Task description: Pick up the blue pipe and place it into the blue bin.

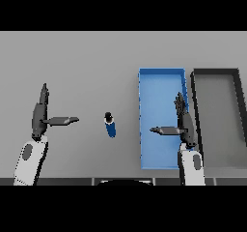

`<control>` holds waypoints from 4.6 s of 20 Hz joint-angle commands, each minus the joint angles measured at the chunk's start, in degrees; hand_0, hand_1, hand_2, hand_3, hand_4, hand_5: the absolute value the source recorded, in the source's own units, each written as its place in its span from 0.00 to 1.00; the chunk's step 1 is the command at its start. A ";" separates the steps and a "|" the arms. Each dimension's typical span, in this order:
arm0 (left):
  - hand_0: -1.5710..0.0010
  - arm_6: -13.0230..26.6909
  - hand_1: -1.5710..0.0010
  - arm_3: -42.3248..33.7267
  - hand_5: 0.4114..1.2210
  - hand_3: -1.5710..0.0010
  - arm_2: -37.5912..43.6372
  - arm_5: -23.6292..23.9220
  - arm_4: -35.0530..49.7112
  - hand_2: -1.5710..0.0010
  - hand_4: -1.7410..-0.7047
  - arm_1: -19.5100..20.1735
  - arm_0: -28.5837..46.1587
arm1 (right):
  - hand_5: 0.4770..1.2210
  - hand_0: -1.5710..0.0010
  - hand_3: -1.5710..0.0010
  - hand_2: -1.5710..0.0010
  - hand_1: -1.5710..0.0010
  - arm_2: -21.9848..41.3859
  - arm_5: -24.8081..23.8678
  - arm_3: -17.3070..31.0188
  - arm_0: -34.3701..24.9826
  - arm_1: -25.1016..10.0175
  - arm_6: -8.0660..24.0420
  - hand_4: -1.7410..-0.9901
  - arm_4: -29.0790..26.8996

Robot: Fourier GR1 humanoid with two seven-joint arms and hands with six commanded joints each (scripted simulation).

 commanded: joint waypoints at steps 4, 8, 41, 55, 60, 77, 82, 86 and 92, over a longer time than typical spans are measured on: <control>1.00 0.26 1.00 0.71 0.22 1.00 -0.31 0.38 -0.39 1.00 0.75 -0.61 -1.21 | 0.20 1.00 1.00 1.00 1.00 -0.84 0.20 0.94 -1.16 -0.67 0.52 0.71 -0.56; 1.00 -5.64 1.00 1.93 0.22 1.00 -2.60 -8.51 -1.53 1.00 0.75 4.79 0.54 | 0.20 1.00 1.00 1.00 1.00 1.51 1.78 -2.13 2.00 -7.24 -7.42 0.72 6.08; 1.00 -3.89 1.00 6.72 0.03 1.00 -22.18 -22.19 -12.56 1.00 0.64 -7.49 -5.76 | 0.22 1.00 1.00 1.00 1.00 3.12 3.18 -6.20 4.22 -9.48 -5.15 0.69 8.20; 0.39 -8.24 0.33 10.79 0.75 0.29 -21.38 -22.86 -7.82 0.29 0.19 -16.20 -5.96 | 0.25 1.00 1.00 1.00 1.00 2.77 2.99 -6.18 5.16 -9.67 -6.12 0.68 8.32; 0.13 -10.37 0.11 9.56 0.92 0.10 -22.72 -20.59 -10.46 0.09 0.23 -17.28 -5.68 | 0.22 1.00 1.00 1.00 1.00 2.93 3.13 -4.91 3.32 -8.98 -4.88 0.69 7.94; 0.00 -3.61 0.00 -4.24 1.00 0.00 -20.77 -23.91 -10.75 0.00 0.26 -20.64 -10.54 | 0.22 1.00 1.00 1.00 1.00 2.43 2.99 -5.63 4.35 -10.39 -6.14 0.79 8.88; 0.00 -4.57 0.00 -2.75 1.00 0.00 -19.79 -24.63 -12.17 0.00 0.27 -21.72 -10.32 | 0.22 1.00 1.00 1.00 1.00 7.05 -9.43 -16.60 20.97 -0.52 -8.24 0.77 18.79; 0.00 -5.04 0.00 -3.01 1.00 0.00 -19.74 -26.22 -12.89 0.00 0.26 -21.77 -9.03 | 0.22 1.00 1.00 0.99 1.00 10.92 -16.14 -22.88 30.44 6.02 -8.62 0.74 25.09; 0.00 -4.94 0.00 -3.58 1.00 0.00 -19.24 -27.89 -13.96 0.00 0.26 -22.77 -8.59 | 0.17 1.00 1.00 0.92 0.98 13.01 0.80 -31.57 28.44 -0.06 -0.47 0.69 9.29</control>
